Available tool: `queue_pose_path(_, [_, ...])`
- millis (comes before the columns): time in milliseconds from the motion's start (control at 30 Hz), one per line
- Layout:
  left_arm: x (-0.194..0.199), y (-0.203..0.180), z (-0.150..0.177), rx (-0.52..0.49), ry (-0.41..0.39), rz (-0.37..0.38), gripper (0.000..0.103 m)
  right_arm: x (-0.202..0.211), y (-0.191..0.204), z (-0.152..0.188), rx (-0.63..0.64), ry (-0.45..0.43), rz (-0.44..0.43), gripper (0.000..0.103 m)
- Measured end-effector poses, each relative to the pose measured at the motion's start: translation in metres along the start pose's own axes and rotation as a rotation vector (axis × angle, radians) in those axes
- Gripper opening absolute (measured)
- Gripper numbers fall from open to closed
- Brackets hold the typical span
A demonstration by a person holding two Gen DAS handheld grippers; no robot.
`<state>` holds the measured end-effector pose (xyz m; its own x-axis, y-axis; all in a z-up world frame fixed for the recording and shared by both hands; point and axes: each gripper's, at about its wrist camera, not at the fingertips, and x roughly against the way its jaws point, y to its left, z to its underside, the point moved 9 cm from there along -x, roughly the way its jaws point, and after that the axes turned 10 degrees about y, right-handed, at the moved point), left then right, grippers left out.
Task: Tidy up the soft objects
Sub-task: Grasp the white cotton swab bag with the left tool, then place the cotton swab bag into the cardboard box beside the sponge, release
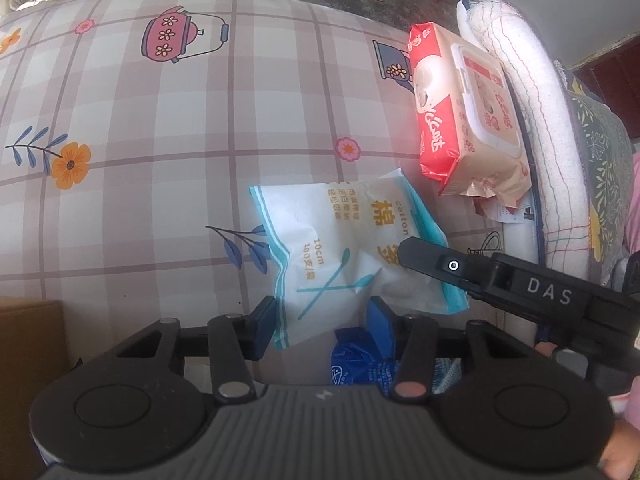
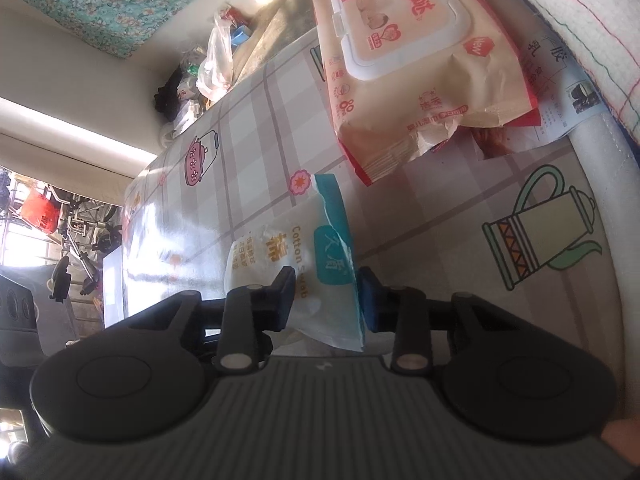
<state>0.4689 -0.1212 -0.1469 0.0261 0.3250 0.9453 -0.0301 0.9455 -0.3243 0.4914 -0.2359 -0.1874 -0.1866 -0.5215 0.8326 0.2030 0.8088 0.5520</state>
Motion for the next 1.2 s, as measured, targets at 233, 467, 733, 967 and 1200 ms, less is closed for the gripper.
queue_pose_path(233, [0.043,-0.009,0.024,-0.032,-0.049,0.053,0.049,0.042,0.028,0.010,0.080,-0.076,-0.013,0.026])
queue_pose_path(467, [0.109,-0.006,0.072,-0.056,-0.129,0.136,0.049,0.096,0.083,0.049,0.174,-0.143,-0.052,0.025])
queue_pose_path(733, [0.198,0.064,0.147,0.024,-0.275,0.195,0.049,0.118,0.198,0.121,0.360,-0.123,-0.135,0.025])
queue_pose_path(967, [0.230,0.181,0.205,0.212,-0.366,0.174,0.049,0.049,0.310,0.182,0.496,0.057,-0.190,0.025])
queue_pose_path(1200, [0.205,0.273,0.219,0.402,-0.326,0.109,0.049,-0.064,0.382,0.220,0.549,0.276,-0.186,0.025])
